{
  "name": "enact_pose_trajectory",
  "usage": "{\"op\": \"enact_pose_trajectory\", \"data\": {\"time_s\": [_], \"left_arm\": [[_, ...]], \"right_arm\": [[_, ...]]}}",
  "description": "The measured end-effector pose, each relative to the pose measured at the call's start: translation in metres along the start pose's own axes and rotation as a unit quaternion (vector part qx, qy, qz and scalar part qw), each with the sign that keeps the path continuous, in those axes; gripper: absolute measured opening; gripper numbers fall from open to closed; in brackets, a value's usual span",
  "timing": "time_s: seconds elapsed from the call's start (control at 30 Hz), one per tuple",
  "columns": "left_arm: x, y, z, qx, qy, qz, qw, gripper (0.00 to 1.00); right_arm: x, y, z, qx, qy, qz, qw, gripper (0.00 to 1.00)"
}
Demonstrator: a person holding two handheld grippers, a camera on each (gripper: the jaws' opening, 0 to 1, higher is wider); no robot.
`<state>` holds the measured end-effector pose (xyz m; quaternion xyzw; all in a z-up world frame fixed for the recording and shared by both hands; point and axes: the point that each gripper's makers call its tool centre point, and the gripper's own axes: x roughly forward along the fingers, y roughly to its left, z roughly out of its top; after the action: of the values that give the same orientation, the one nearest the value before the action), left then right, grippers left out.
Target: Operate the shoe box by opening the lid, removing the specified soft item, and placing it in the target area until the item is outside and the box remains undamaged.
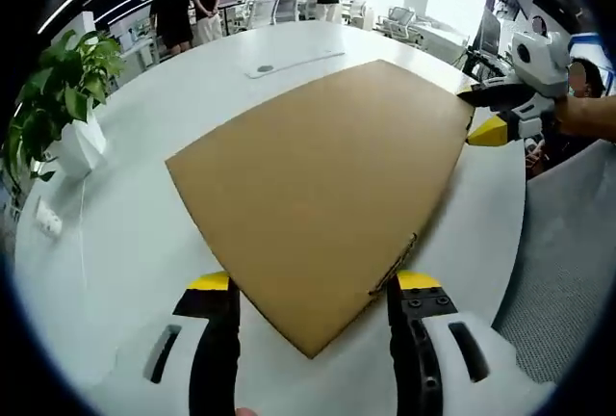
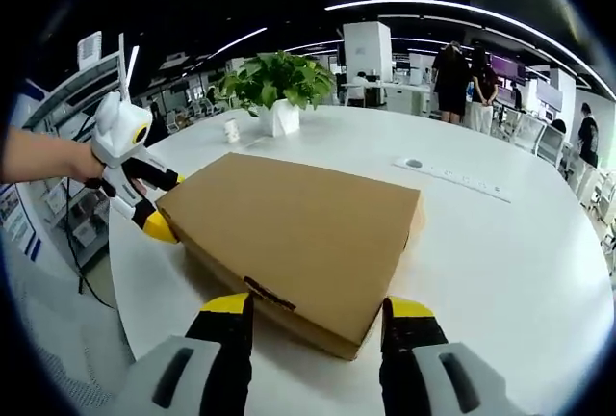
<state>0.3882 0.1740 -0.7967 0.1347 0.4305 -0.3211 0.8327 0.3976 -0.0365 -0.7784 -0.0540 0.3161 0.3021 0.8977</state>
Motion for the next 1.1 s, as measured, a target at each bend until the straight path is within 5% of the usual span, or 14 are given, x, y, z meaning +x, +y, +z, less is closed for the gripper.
{"op": "enact_pose_trajectory", "data": {"time_s": [1.1], "left_arm": [[-0.014,0.011,-0.023,-0.013,0.008,0.000,0.9999,0.59]], "right_arm": [[-0.005,0.029,-0.007,-0.015,-0.004,0.012,0.9998,0.45]]}}
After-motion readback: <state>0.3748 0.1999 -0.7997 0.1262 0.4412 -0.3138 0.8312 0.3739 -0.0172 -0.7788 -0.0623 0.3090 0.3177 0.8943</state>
